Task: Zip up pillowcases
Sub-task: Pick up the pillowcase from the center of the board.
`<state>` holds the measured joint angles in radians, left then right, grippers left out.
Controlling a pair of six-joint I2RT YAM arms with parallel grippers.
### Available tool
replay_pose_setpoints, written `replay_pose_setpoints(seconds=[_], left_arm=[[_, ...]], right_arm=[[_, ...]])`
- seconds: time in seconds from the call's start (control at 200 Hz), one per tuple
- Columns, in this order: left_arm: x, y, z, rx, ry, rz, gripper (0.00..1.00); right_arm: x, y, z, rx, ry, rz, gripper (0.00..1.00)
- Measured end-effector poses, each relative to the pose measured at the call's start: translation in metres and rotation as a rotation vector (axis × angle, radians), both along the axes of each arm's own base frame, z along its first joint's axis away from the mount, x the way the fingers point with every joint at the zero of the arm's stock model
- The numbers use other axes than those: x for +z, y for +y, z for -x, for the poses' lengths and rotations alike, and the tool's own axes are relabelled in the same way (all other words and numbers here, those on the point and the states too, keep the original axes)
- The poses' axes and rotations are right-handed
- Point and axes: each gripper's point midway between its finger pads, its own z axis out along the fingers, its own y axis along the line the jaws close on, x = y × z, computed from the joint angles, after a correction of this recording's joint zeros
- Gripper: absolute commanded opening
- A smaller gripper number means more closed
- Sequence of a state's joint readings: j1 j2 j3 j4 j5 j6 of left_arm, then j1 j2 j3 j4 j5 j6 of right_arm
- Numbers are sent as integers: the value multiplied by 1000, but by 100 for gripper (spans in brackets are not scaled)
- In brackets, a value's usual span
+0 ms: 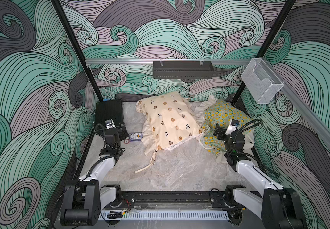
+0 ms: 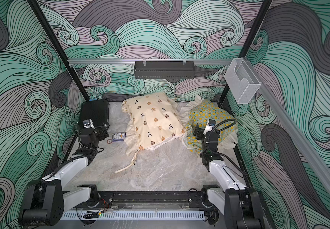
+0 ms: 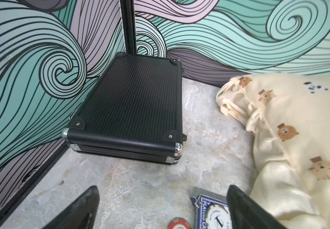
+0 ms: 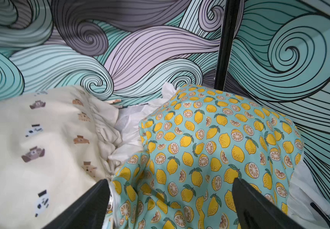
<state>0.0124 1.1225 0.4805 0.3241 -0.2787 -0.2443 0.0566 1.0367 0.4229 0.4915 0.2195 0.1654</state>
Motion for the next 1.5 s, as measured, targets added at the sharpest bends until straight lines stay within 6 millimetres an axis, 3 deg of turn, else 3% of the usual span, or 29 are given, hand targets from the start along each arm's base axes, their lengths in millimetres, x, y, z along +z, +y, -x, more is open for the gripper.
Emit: replay_pose_setpoints(seconds=[0.16, 0.325, 0.48, 0.61, 0.711, 0.846, 0.966, 1.131, 1.326, 1.496], left_arm=[[21, -3, 5, 33, -56, 132, 99], [40, 15, 21, 214, -125, 305, 99], [25, 20, 29, 275, -115, 383, 99], [13, 9, 29, 238, -62, 439, 99], [4, -7, 25, 168, -14, 496, 99], [-7, -32, 21, 63, 51, 571, 99], [-15, -61, 25, -40, 121, 610, 99], [-30, -95, 39, -139, 237, 642, 99], [-43, -120, 55, -200, 335, 672, 99], [-54, -142, 69, -231, 419, 712, 99]], right_arm=[[12, -8, 13, -82, -32, -179, 99], [-9, -7, 21, -104, 14, -283, 99], [-32, 7, 15, -53, 133, -337, 100], [-47, 26, 10, 16, 215, -379, 99], [-53, 51, 6, 94, 280, -392, 99], [-53, 104, 9, 261, 334, -370, 99], [-58, 155, 21, 425, 386, -324, 99], [-76, 211, 43, 601, 465, -243, 99], [-95, 260, 70, 760, 517, -140, 99], [-100, 286, 83, 839, 502, -71, 99]])
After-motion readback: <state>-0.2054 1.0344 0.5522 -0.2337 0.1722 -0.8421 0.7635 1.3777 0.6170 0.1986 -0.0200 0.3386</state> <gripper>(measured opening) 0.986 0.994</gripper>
